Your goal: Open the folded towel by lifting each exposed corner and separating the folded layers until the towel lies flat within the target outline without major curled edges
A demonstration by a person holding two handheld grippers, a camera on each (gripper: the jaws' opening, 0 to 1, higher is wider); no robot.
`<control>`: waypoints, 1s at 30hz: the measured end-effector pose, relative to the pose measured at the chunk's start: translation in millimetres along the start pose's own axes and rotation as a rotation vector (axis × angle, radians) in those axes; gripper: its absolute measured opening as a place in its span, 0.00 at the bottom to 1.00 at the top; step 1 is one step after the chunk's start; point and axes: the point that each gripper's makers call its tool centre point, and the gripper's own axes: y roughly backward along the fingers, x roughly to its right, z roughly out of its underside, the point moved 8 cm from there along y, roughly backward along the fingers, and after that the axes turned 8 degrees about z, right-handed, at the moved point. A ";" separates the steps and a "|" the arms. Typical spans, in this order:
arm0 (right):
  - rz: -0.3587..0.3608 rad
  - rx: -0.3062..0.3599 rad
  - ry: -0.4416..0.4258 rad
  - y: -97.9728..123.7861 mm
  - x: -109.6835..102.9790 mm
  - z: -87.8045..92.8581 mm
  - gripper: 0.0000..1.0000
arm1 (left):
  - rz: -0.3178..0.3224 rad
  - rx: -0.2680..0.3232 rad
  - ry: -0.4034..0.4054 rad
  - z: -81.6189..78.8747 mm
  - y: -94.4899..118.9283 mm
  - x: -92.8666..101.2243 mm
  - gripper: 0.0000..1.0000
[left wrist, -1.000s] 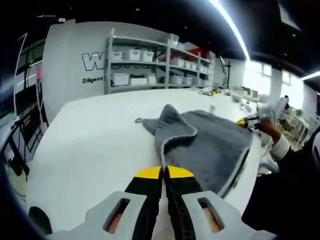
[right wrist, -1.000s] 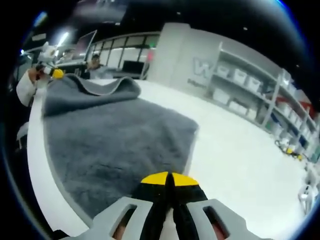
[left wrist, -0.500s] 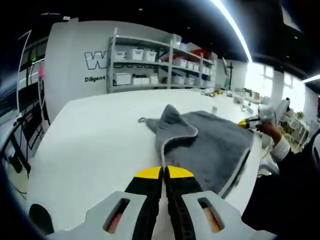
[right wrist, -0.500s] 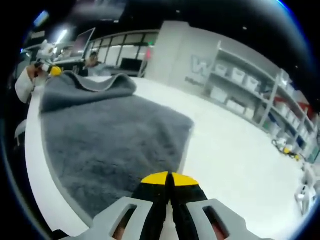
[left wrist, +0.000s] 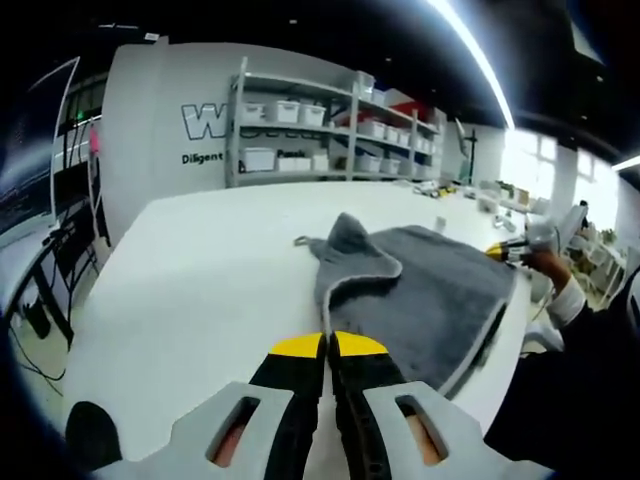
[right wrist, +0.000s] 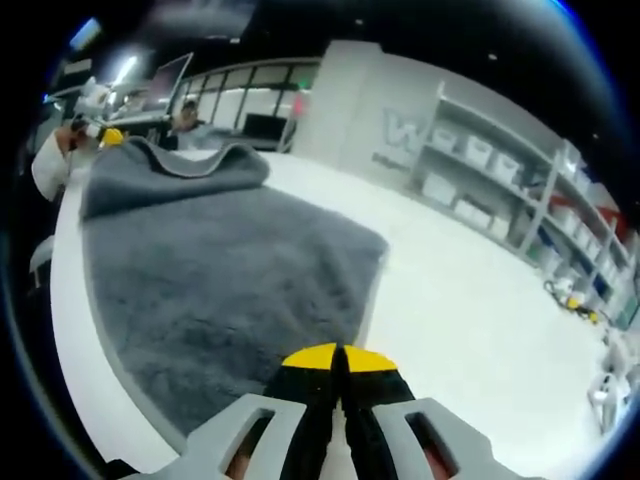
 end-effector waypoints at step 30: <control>0.067 -0.075 0.008 12.0 28.2 12.8 0.00 | -0.018 0.023 0.009 -1.6 3.4 -6.1 0.02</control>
